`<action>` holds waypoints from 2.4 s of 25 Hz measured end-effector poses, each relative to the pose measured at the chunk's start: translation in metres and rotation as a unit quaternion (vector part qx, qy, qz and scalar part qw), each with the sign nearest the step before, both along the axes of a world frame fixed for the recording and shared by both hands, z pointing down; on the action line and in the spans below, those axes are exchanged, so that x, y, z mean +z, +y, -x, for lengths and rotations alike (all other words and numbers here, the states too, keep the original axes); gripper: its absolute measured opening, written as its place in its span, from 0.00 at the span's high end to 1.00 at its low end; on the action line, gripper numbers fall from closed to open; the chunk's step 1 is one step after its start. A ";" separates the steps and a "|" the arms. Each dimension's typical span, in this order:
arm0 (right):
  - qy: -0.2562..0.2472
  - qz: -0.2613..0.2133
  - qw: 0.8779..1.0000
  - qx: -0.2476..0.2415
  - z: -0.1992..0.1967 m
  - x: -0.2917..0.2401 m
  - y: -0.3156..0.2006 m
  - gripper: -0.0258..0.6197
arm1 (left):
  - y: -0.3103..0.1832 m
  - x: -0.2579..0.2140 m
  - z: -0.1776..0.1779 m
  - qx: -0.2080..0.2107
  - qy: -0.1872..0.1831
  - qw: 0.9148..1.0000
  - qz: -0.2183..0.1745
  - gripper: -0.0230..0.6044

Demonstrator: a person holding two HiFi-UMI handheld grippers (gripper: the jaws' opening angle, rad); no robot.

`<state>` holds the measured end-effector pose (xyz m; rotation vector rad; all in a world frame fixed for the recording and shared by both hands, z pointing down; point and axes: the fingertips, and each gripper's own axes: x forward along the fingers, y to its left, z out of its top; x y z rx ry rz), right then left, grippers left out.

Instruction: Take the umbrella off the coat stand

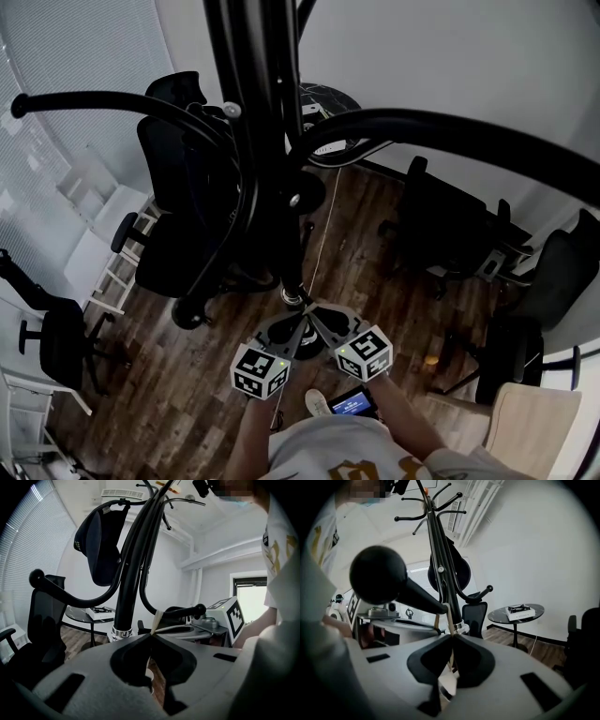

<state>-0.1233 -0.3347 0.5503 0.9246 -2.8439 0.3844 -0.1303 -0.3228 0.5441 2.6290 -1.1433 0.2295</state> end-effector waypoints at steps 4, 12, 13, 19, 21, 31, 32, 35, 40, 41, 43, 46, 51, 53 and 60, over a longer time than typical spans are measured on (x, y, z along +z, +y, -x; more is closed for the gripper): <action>0.009 0.006 1.000 0.000 -0.003 -0.001 0.003 0.93 | 0.000 0.001 0.000 -0.007 0.056 0.998 0.023 0.93; 0.006 0.008 1.000 0.023 -0.014 -0.001 0.004 0.93 | 0.000 0.001 -0.002 -0.009 0.067 0.997 0.034 0.93; 0.005 0.008 1.000 0.025 -0.015 -0.001 0.005 0.93 | 0.000 0.000 -0.003 -0.010 0.068 0.997 0.035 0.93; 0.004 0.009 0.999 0.032 -0.022 -0.003 0.005 0.93 | 0.002 -0.002 -0.006 -0.010 0.069 0.997 0.033 0.93; 0.000 0.009 0.999 0.035 -0.025 -0.004 0.004 0.93 | 0.002 -0.004 -0.007 -0.012 0.084 0.996 0.037 0.93; -0.026 0.013 0.998 0.048 -0.034 -0.018 0.006 0.93 | 0.005 -0.019 -0.011 -0.014 0.118 0.992 0.034 0.93; -0.029 0.013 0.998 0.048 -0.034 -0.019 0.007 0.93 | 0.006 -0.020 -0.011 -0.014 0.117 0.992 0.034 0.93; -0.035 0.014 0.998 0.049 -0.035 -0.021 0.009 0.93 | 0.008 -0.022 -0.011 -0.015 0.117 0.992 0.032 0.93; -0.042 0.014 0.998 0.054 -0.041 -0.024 0.012 0.93 | 0.010 -0.025 -0.016 -0.014 0.119 0.992 0.029 0.93; -0.042 0.014 0.998 0.055 -0.042 -0.024 0.013 0.93 | 0.011 -0.026 -0.018 -0.013 0.119 0.992 0.029 0.93; -0.042 0.012 0.997 0.057 -0.046 -0.025 0.014 0.93 | 0.012 -0.027 -0.021 -0.011 0.118 0.993 0.028 0.93; -0.045 0.012 0.997 0.060 -0.050 -0.026 0.016 0.93 | 0.015 -0.027 -0.026 -0.008 0.117 0.993 0.028 0.93; -0.051 0.010 0.997 0.064 -0.057 -0.028 0.022 0.93 | 0.020 -0.030 -0.033 -0.002 0.114 0.993 0.026 0.93; -0.052 0.008 0.996 0.066 -0.060 -0.030 0.024 0.93 | 0.022 -0.032 -0.035 -0.001 0.113 0.993 0.024 0.93; -0.052 0.001 0.996 0.068 -0.068 -0.036 0.031 0.93 | 0.030 -0.037 -0.042 0.005 0.114 0.993 0.019 0.93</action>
